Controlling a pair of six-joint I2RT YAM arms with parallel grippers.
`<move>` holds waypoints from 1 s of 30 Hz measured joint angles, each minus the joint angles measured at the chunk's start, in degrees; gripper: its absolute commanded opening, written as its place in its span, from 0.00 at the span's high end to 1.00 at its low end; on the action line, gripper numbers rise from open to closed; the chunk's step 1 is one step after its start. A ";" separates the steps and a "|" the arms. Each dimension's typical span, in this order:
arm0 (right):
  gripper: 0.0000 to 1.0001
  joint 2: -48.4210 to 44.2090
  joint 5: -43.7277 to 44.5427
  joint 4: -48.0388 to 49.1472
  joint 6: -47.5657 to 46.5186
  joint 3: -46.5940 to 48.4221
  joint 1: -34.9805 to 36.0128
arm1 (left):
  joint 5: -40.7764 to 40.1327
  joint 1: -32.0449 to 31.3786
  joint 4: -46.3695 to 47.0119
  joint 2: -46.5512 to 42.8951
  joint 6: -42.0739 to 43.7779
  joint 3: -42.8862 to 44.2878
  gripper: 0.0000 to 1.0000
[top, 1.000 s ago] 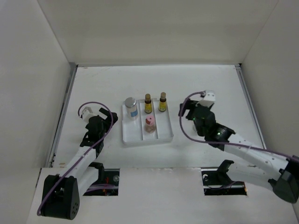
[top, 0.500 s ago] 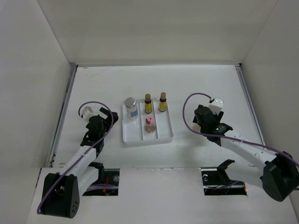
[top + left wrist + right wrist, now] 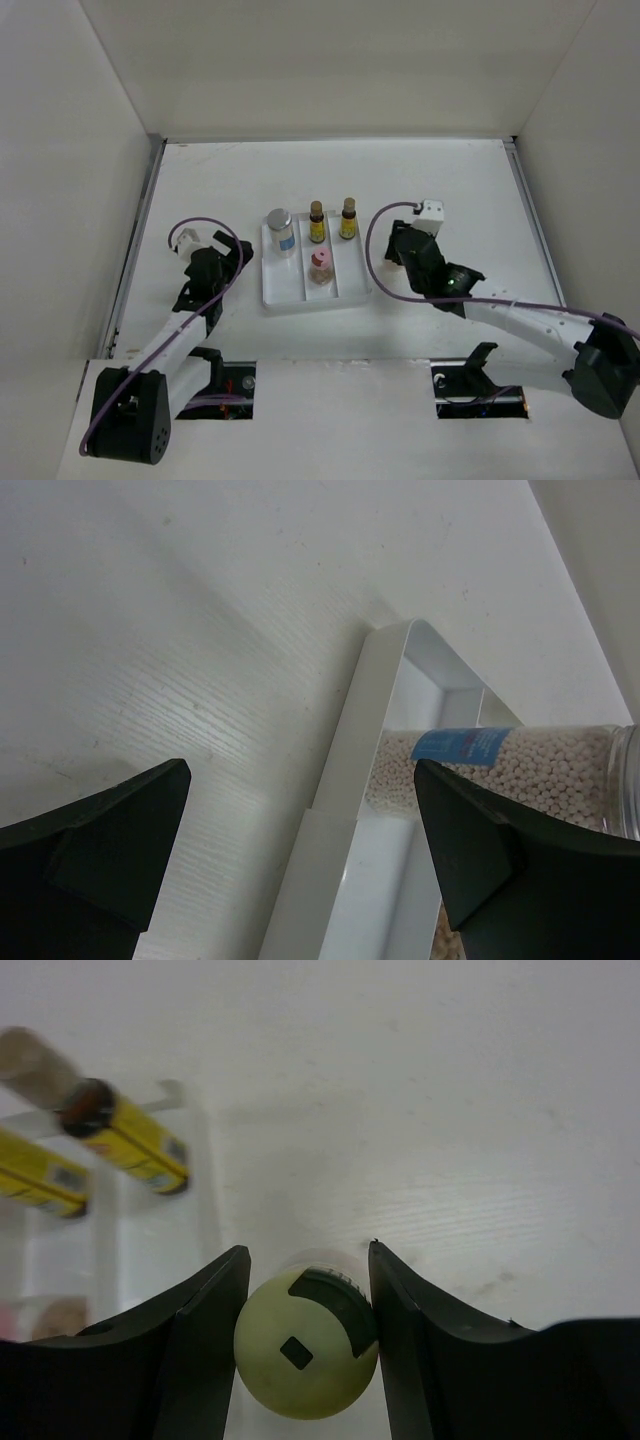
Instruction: Organize the condiment bottles
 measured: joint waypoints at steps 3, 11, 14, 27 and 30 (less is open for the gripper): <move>0.54 2.29 -0.37 3.04 -1.46 5.05 5.64 | 0.09 0.00 -0.20 1.01 -0.11 0.02 0.00; 0.54 15.80 -2.82 9.81 -4.46 12.63 12.20 | 0.09 0.22 -0.98 -0.28 -0.26 0.02 0.00; 0.54 18.45 -3.50 9.70 -4.61 12.61 12.68 | 0.07 0.81 -1.11 -1.55 -0.26 0.02 0.00; 0.35 20.15 -4.50 9.64 -1.36 10.29 13.07 | 0.09 1.53 -2.25 -1.86 -0.28 0.02 0.00; 0.28 20.13 -4.59 9.62 -1.11 9.97 13.09 | 0.09 1.57 -2.62 -1.88 -0.28 0.02 0.00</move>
